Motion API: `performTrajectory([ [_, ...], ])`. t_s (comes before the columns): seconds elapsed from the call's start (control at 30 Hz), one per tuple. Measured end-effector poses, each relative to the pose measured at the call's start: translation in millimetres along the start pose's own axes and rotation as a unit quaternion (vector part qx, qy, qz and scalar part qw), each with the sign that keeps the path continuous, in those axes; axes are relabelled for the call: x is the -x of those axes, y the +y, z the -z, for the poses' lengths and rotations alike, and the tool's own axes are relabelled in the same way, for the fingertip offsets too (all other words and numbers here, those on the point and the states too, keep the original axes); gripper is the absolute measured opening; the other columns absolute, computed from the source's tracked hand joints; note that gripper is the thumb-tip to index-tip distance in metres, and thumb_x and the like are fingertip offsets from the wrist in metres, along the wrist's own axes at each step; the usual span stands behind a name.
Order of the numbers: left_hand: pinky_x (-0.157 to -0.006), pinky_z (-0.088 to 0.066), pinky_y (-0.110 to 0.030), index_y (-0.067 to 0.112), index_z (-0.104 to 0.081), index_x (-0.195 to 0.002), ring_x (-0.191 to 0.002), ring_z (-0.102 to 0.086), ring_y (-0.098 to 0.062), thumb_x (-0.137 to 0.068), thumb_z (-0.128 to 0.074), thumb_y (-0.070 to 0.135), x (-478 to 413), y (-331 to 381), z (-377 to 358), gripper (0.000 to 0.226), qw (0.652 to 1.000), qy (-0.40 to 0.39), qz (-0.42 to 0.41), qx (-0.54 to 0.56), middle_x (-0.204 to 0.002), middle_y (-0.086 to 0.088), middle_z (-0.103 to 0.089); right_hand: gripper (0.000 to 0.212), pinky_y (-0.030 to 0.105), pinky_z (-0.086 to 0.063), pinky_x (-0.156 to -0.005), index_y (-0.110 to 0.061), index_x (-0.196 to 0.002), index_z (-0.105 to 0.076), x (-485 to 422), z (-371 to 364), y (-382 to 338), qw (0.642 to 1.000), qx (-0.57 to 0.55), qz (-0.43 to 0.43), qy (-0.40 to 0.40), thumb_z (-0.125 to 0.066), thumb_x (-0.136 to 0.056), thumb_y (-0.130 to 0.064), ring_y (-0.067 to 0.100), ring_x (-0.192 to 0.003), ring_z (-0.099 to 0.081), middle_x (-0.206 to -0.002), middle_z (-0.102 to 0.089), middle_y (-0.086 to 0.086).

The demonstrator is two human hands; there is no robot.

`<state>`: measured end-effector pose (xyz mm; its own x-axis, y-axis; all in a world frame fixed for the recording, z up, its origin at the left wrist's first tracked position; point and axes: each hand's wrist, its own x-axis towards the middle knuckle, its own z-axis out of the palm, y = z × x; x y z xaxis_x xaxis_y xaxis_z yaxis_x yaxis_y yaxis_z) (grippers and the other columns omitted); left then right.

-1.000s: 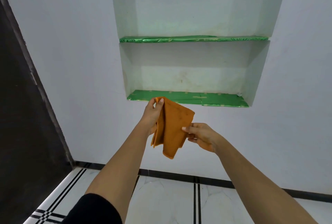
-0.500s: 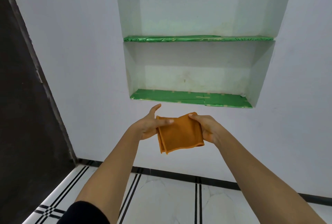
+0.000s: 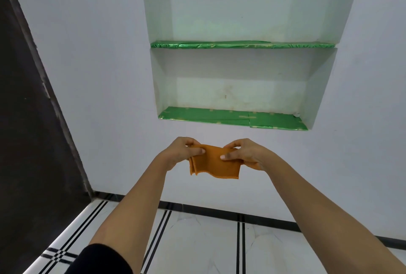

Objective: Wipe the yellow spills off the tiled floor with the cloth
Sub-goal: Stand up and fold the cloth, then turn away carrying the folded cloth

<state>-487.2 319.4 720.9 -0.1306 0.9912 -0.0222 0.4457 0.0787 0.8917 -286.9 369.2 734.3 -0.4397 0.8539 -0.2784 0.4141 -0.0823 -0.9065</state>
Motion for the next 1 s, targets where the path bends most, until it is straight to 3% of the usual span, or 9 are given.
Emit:
performTrajectory([
  [0.17,-0.071,-0.052,-0.029,0.02,-0.057,-0.105,-0.095,-0.055,-0.024,-0.085,-0.066,0.018,0,0,2,0.023,0.996,-0.026,0.015,0.079,-0.108,-0.006,-0.055,0.029,0.031,-0.051,-0.075,-0.006,-0.094,-0.061,-6,2,-4,0.99,0.106,0.046,0.076,-0.076,-0.076,-0.023,0.022,-0.089,-0.056,-0.098,-0.061,0.01],
  [0.33,-0.073,-0.053,-0.033,0.021,-0.048,-0.117,-0.097,-0.055,-0.025,-0.082,-0.068,0.015,1,1,5,0.04,0.992,-0.024,0.013,0.124,-0.118,-0.009,-0.052,0.023,0.026,-0.048,-0.06,-0.004,-0.096,-0.059,-3,10,-6,0.98,0.189,0.05,0.03,-0.071,-0.081,-0.016,0.018,-0.071,-0.055,-0.096,-0.06,0.013],
  [0.43,-0.082,-0.052,-0.039,0.023,-0.047,-0.117,-0.105,-0.053,-0.03,-0.081,-0.07,0.018,1,4,2,0.043,0.993,-0.038,0.005,0.116,-0.119,-0.01,-0.051,0.042,0.034,-0.056,-0.073,-0.012,-0.117,-0.052,-1,9,-5,0.972,0.23,0.033,-0.019,-0.071,-0.08,-0.018,0.025,-0.088,-0.061,-0.109,-0.056,0.01],
  [0.5,-0.085,-0.052,-0.04,0.023,-0.049,-0.117,-0.108,-0.053,-0.031,-0.08,-0.071,0.019,0,8,0,0.044,0.993,-0.055,0.001,0.106,-0.12,-0.01,-0.052,0.059,0.038,-0.055,-0.083,-0.02,-0.13,-0.045,0,6,-2,0.969,0.241,0.024,-0.055,-0.071,-0.079,-0.032,0.029,-0.105,-0.058,-0.118,-0.053,0.006],
  [0.63,-0.09,-0.05,-0.042,0.022,-0.05,-0.117,-0.109,-0.053,-0.031,-0.08,-0.071,0.021,-2,10,-2,0.043,0.994,-0.058,-0.005,0.097,-0.121,-0.011,-0.054,0.052,0.036,-0.054,-0.084,-0.019,-0.123,-0.054,1,-3,9,0.979,0.196,0.039,-0.038,-0.064,-0.081,-0.048,0.027,-0.105,-0.059,-0.122,-0.058,0.005],
  [0.87,-0.084,-0.044,-0.03,0.02,-0.051,-0.118,-0.108,-0.05,-0.02,-0.084,-0.067,0.027,-8,-9,-23,0.039,0.995,0.055,-0.016,0.079,-0.126,-0.005,-0.053,0.047,0.037,-0.053,-0.082,-0.013,-0.122,-0.052,-4,-15,27,0.993,0.118,0.001,-0.004,-0.065,-0.084,-0.037,0.029,-0.103,-0.058,-0.12,-0.057,0.008],
  [1.0,-0.093,-0.041,-0.034,0.02,-0.048,-0.124,-0.118,-0.049,-0.021,-0.087,-0.06,0.035,-8,-31,-57,0.041,0.991,0.052,0.025,0.122,-0.131,-0.003,-0.05,0.048,0.035,-0.053,-0.074,-0.012,-0.124,-0.049,1,-15,51,0.996,0.038,-0.05,0.057,-0.067,-0.084,-0.03,0.028,-0.098,-0.057,-0.115,-0.056,0.009],
])
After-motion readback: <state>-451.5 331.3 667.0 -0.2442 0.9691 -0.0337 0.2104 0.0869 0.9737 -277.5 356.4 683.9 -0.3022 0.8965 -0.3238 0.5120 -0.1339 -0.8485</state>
